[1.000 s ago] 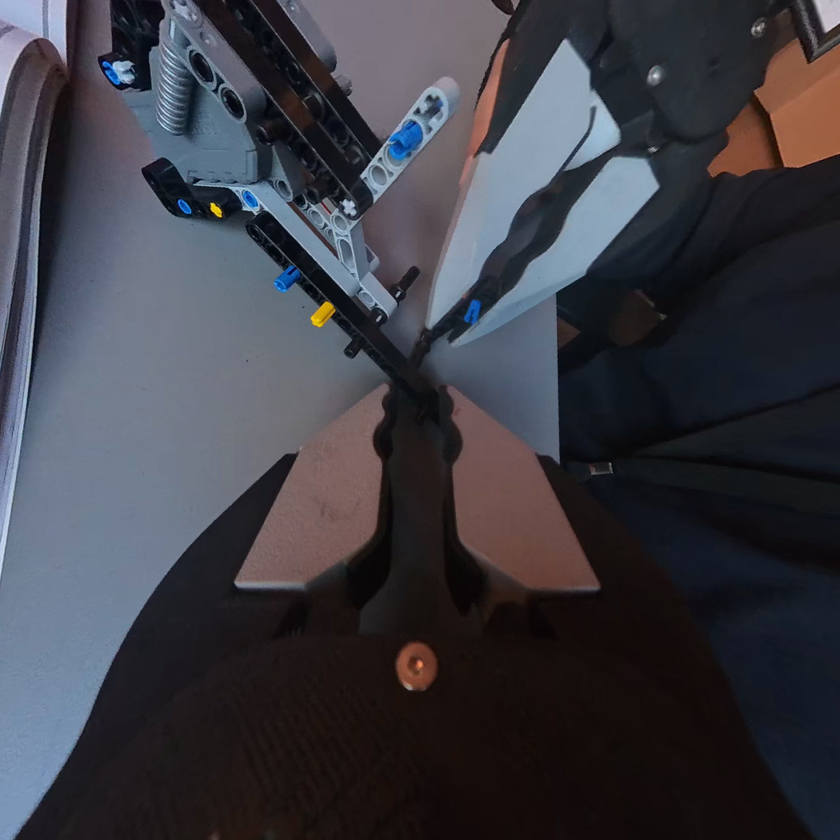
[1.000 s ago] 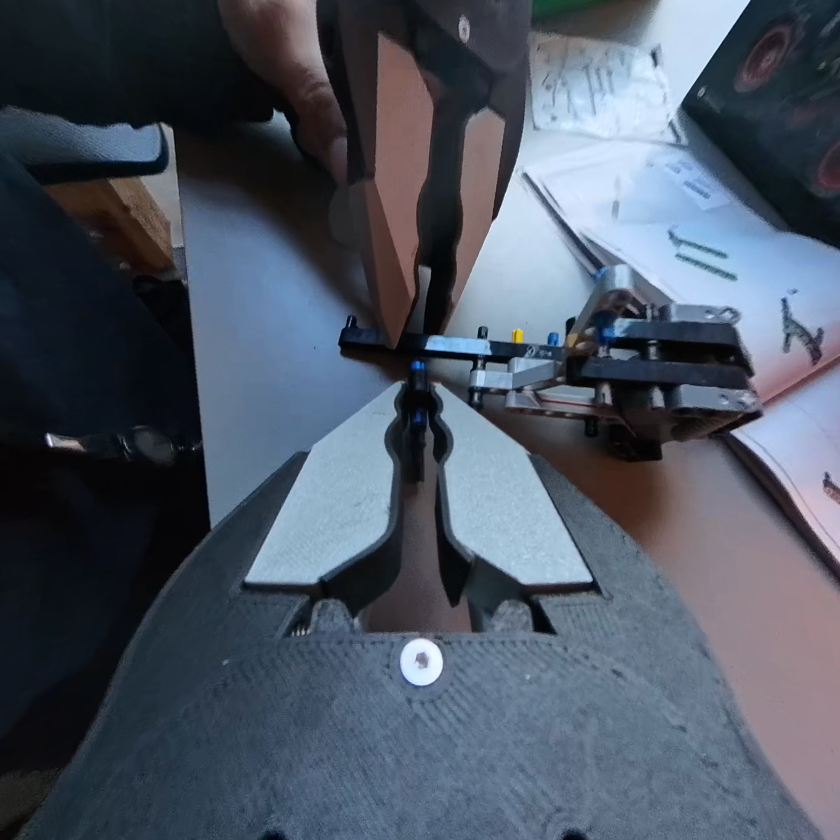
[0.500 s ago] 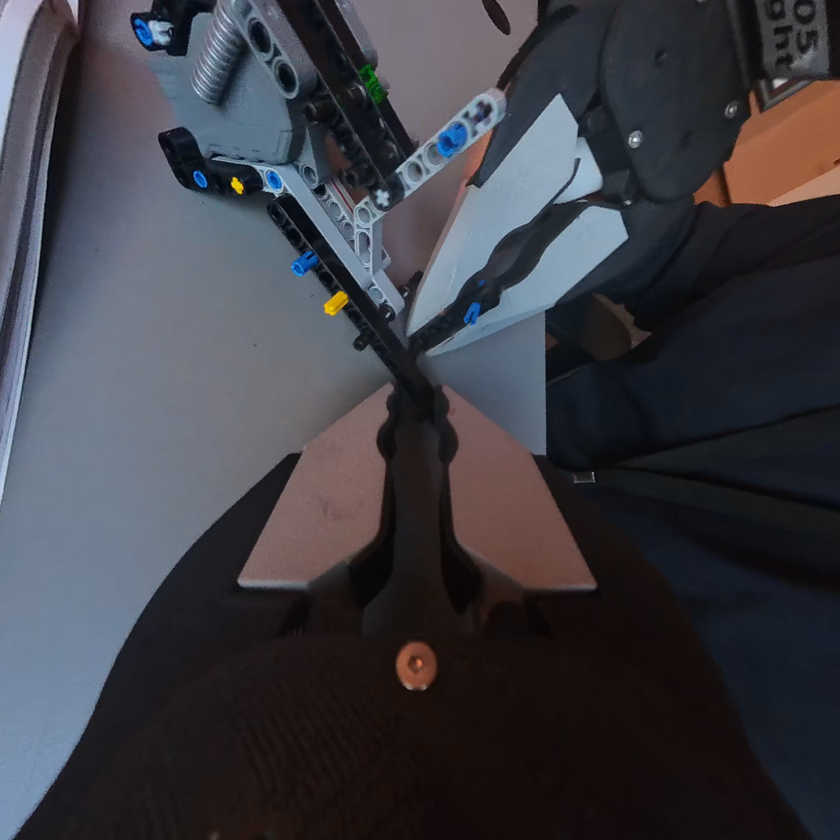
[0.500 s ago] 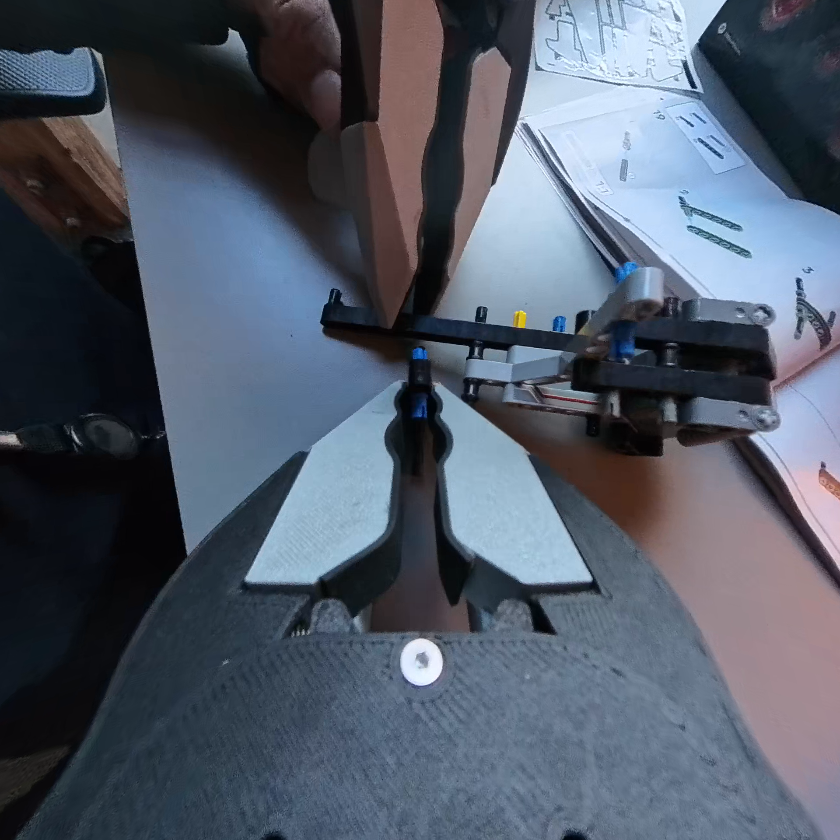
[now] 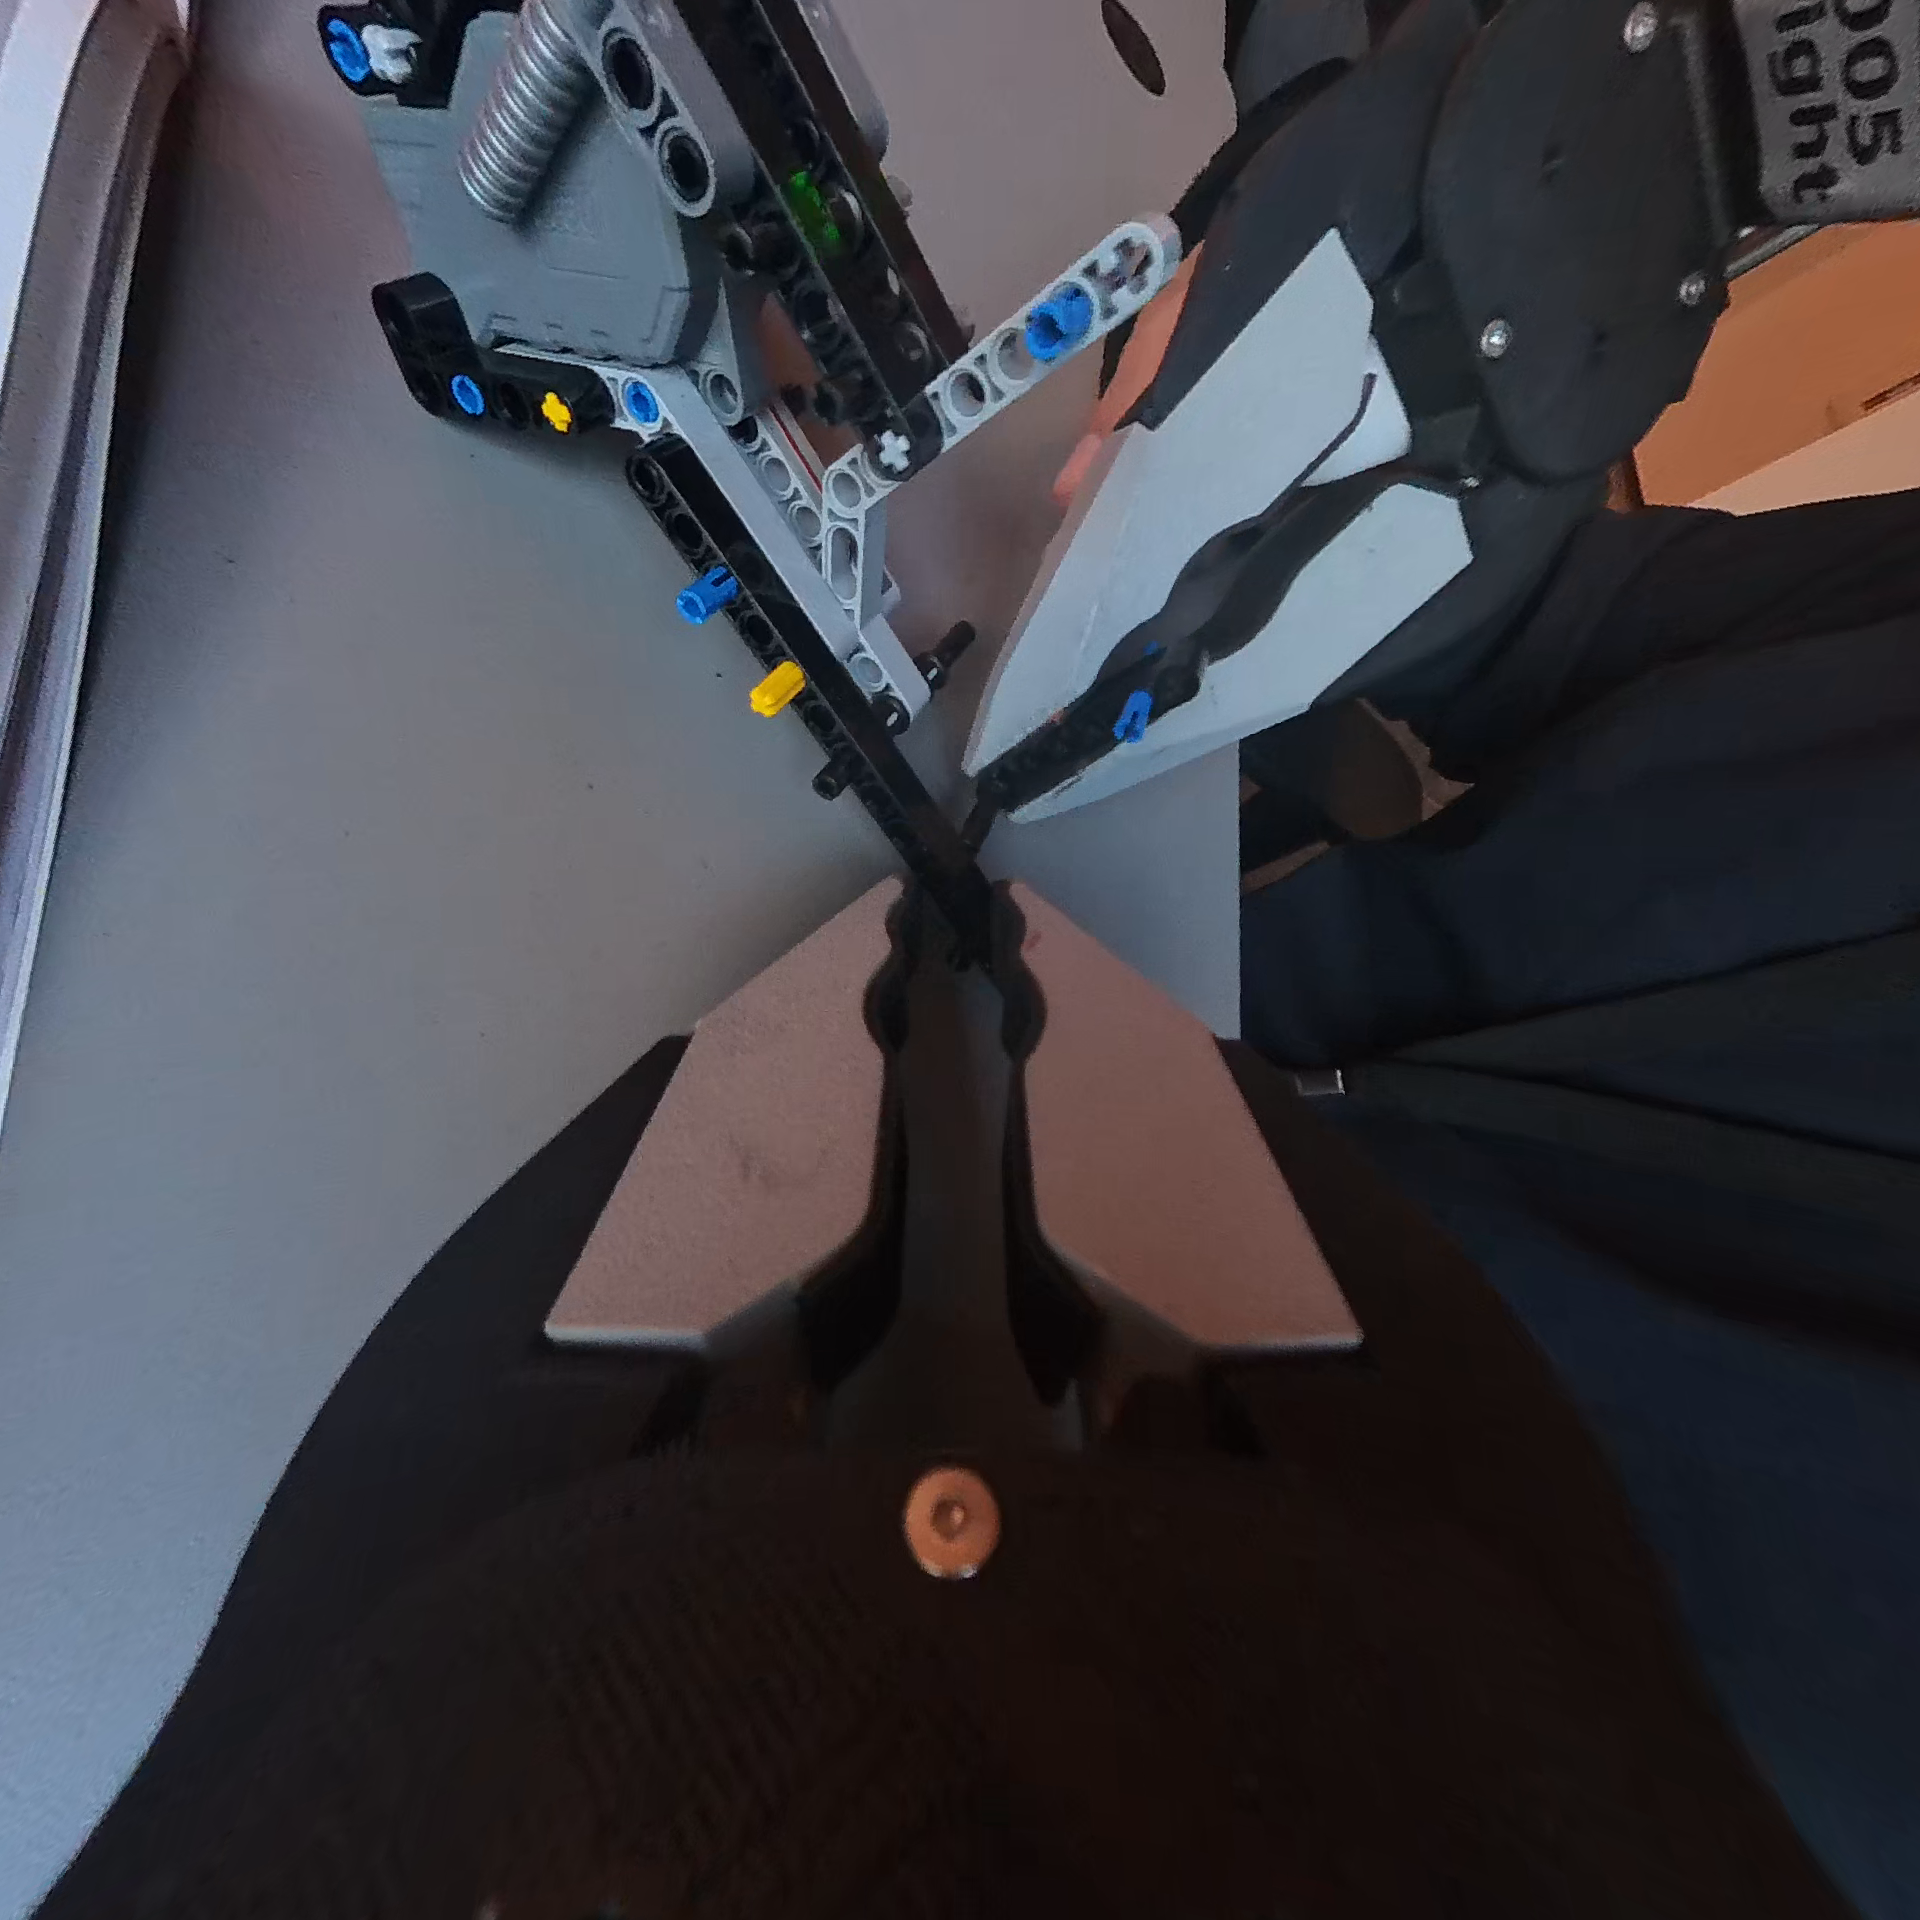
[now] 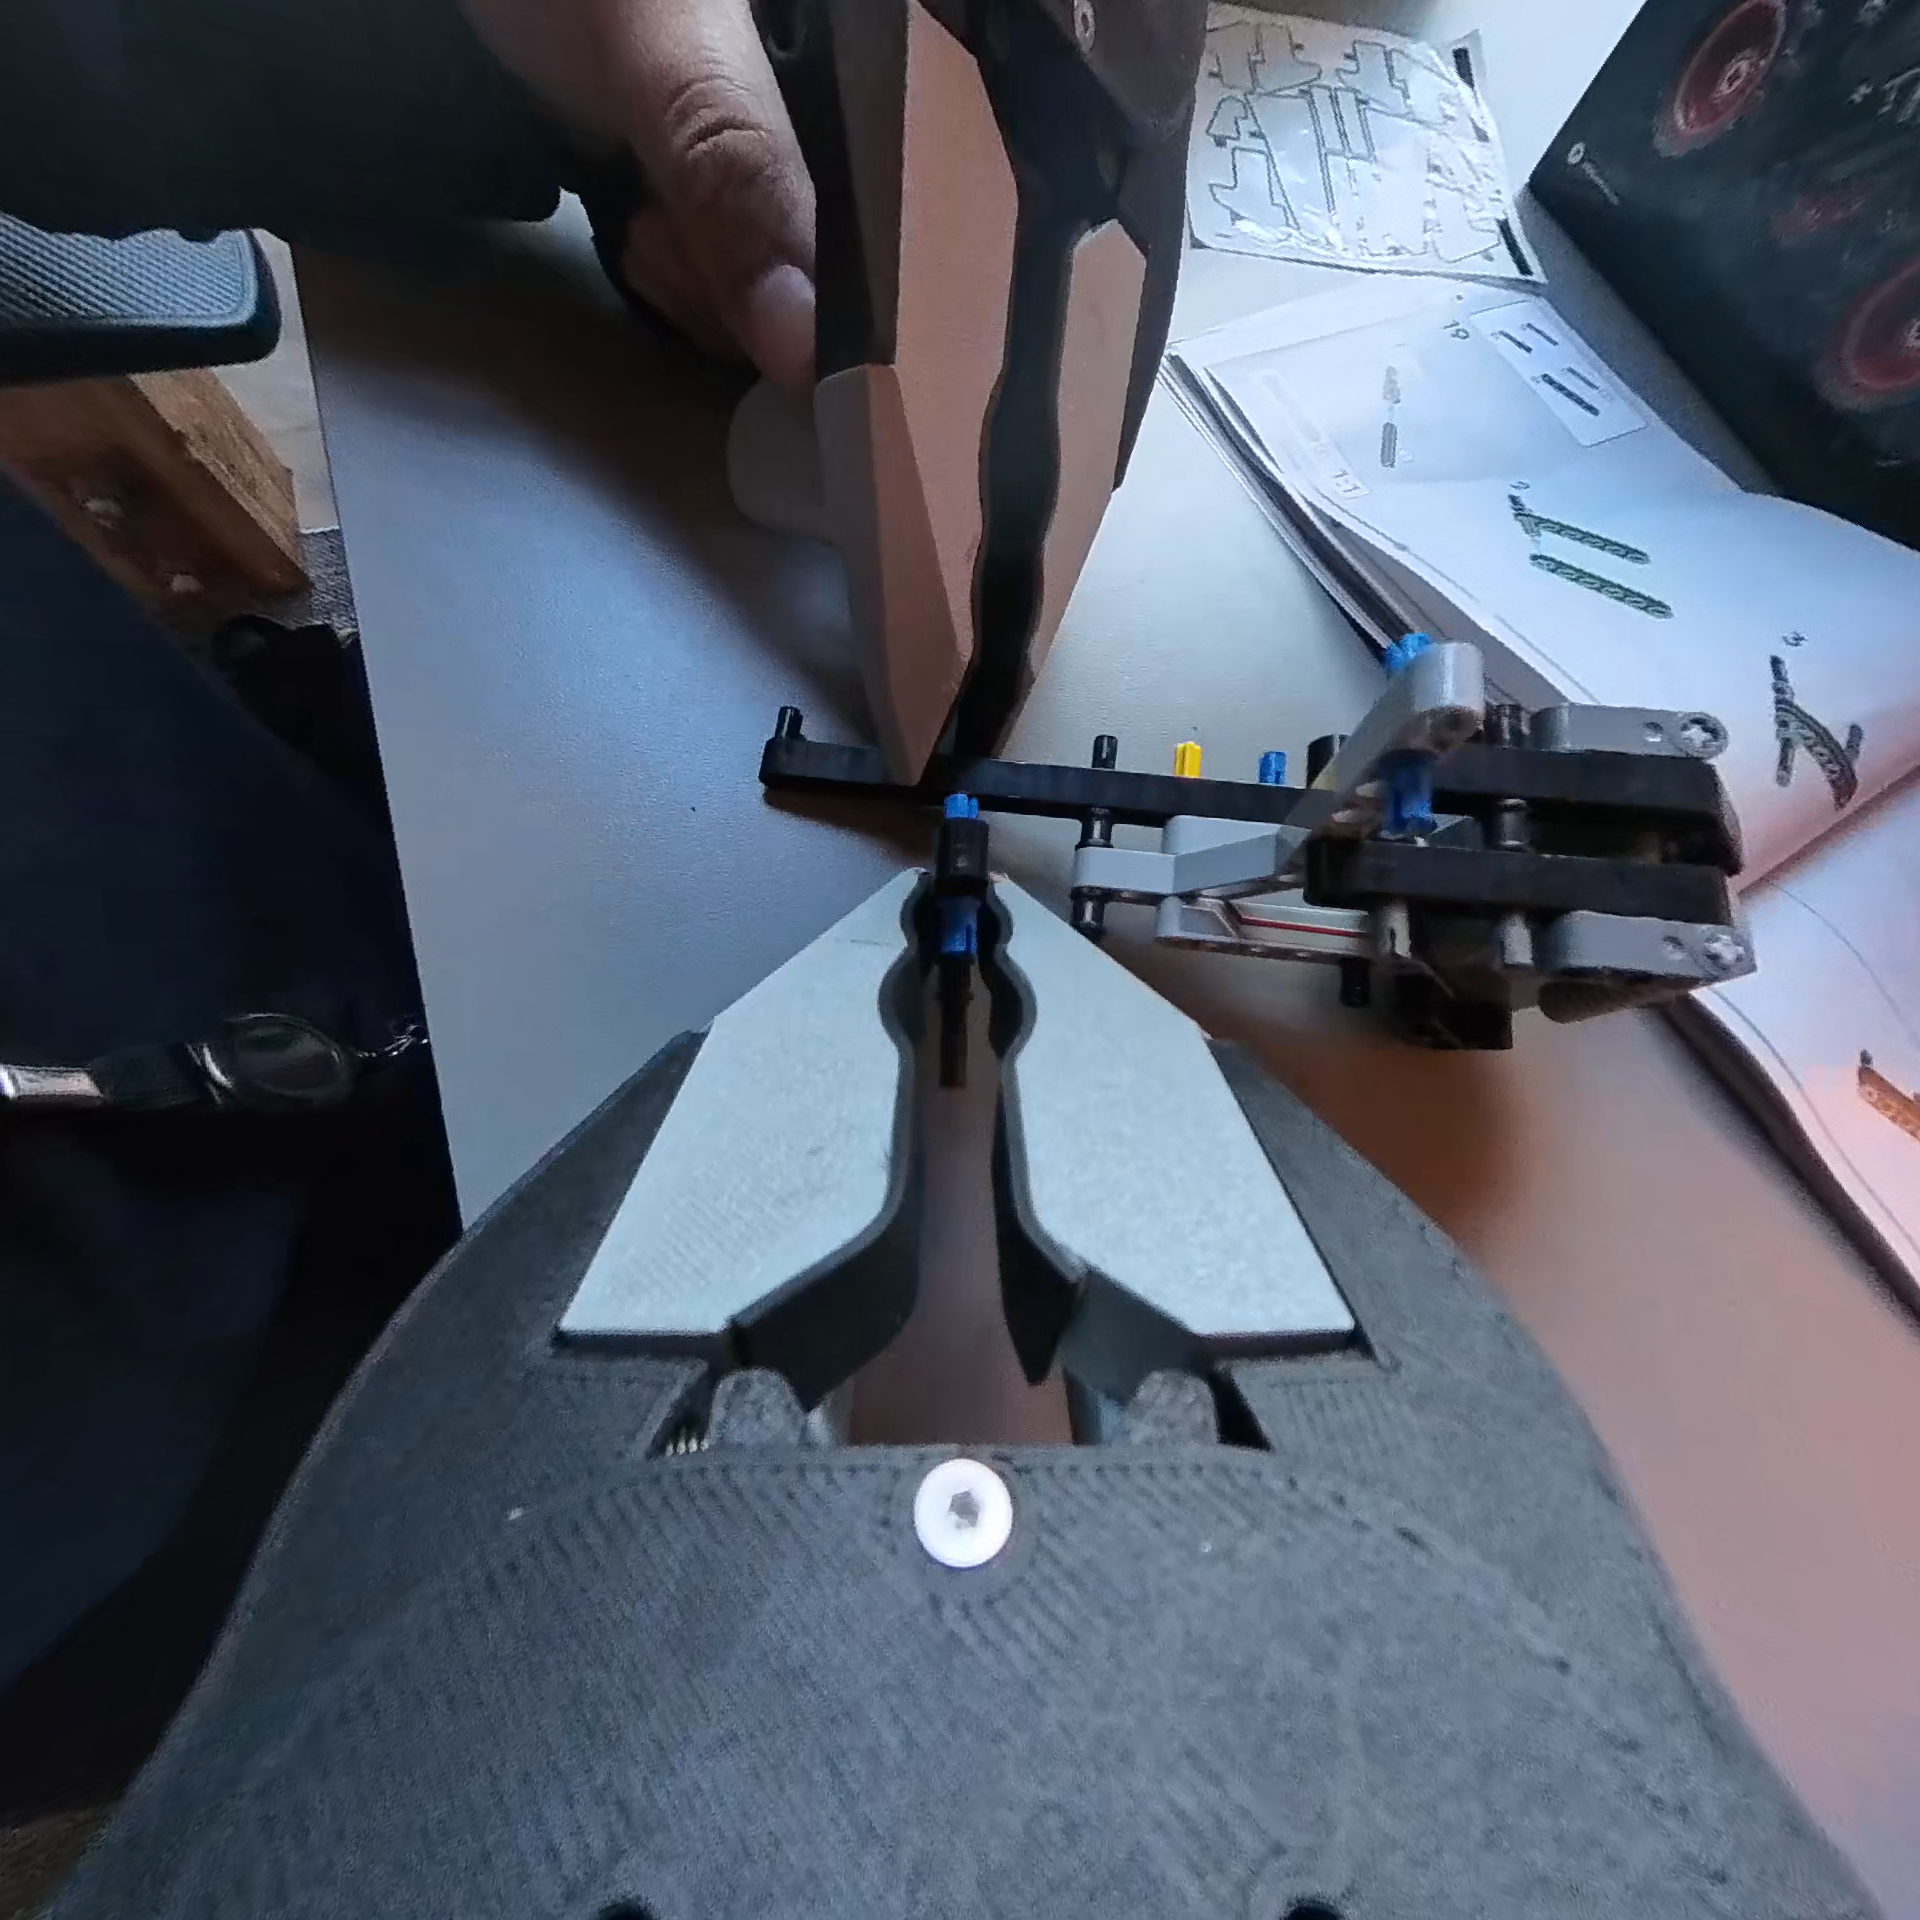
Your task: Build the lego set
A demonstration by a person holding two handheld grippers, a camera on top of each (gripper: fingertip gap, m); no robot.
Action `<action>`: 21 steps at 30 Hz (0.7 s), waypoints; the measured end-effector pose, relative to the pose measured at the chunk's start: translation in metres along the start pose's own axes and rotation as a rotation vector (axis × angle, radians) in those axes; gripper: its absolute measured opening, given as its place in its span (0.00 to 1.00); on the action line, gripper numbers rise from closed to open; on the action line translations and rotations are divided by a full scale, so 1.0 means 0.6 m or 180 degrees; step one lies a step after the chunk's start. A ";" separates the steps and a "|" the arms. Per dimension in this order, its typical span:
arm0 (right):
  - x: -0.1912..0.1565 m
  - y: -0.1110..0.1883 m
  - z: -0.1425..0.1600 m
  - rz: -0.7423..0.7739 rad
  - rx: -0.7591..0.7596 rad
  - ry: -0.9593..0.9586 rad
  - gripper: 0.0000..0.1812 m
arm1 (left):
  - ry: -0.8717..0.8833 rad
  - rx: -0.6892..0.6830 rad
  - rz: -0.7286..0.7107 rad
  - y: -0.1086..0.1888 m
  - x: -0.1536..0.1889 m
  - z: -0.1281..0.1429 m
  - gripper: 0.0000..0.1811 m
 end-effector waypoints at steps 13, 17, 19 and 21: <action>0.007 -0.005 0.002 0.0080 -0.0081 0.0019 0.03 | 0.0123 -0.0007 0.0028 0.000 -0.003 -0.001 0.06; 0.007 -0.006 0.002 0.0016 -0.0090 -0.0050 0.03 | 0.0205 0.0007 0.0032 0.000 -0.005 -0.002 0.06; 0.008 -0.007 0.001 0.0046 -0.0099 -0.0029 0.03 | 0.0204 0.0020 0.0017 0.001 -0.005 -0.002 0.06; 0.007 -0.006 0.000 0.0096 -0.0100 0.0022 0.03 | 0.0202 0.0024 0.0006 0.001 -0.006 -0.003 0.05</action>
Point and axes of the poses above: each gripper's, where its closed fingertips meet, y back along the fingers, z out of its underside, x = y × z across the jaws, the point moved 1 cm from there along y, back along the fingers, and after that the axes turned 9 degrees about -z, right-handed, at the moved point
